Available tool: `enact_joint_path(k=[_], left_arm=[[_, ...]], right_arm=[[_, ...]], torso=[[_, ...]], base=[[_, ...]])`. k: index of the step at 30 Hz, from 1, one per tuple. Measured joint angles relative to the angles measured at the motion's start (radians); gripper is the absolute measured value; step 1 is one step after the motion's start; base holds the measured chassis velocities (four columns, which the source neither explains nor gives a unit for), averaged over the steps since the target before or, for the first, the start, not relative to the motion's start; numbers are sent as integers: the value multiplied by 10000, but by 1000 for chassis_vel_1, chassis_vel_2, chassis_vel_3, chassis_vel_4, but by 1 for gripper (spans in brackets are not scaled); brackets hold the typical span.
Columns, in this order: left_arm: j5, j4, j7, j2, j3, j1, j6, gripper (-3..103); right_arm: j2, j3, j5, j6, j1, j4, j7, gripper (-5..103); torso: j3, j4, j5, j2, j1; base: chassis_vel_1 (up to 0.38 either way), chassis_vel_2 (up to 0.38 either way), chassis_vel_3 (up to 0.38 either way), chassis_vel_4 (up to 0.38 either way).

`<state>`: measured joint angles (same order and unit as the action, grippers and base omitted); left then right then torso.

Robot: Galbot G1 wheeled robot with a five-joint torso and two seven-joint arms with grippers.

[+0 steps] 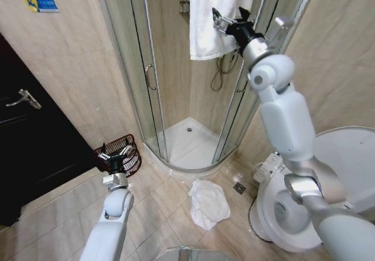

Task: Discard the used towel into the hamper.

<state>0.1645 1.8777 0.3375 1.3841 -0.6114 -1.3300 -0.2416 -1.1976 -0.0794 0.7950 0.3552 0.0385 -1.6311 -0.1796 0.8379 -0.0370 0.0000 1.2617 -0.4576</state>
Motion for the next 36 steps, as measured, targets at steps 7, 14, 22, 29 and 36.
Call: enact_joint_path(k=[7,14,22,29,36], left_arm=[[-3,-116,-136,-25,14,78,19,100],[13,-120,-138,-85,-45,42,-25,100],[188,45,-136,-178,-88,-92,-50,100],[211,148,-133,-181,-127,-193,-118,100],[288,247,-132,-198,-178,-258,-234,100]], right_arm=[[-644,261,147,6,719,694,-37,100],[-931,356,129,-35,850,1002,6,88],[-1153,366,-80,-134,862,1239,135,60],[-1345,364,-184,-146,839,1348,142,27],[-1394,380,-190,-183,874,1412,180,9]], torso=[[-3,-1,-3,0,3],[-3,0,-3,-1,3],[-3,0,-1,-2,3],[-4,0,0,-2,4],[-4,0,0,-2,4]], base=[[0,0,0,0],[0,0,0,0],[0,0,0,0],[0,0,0,0],[0,0,0,0]])
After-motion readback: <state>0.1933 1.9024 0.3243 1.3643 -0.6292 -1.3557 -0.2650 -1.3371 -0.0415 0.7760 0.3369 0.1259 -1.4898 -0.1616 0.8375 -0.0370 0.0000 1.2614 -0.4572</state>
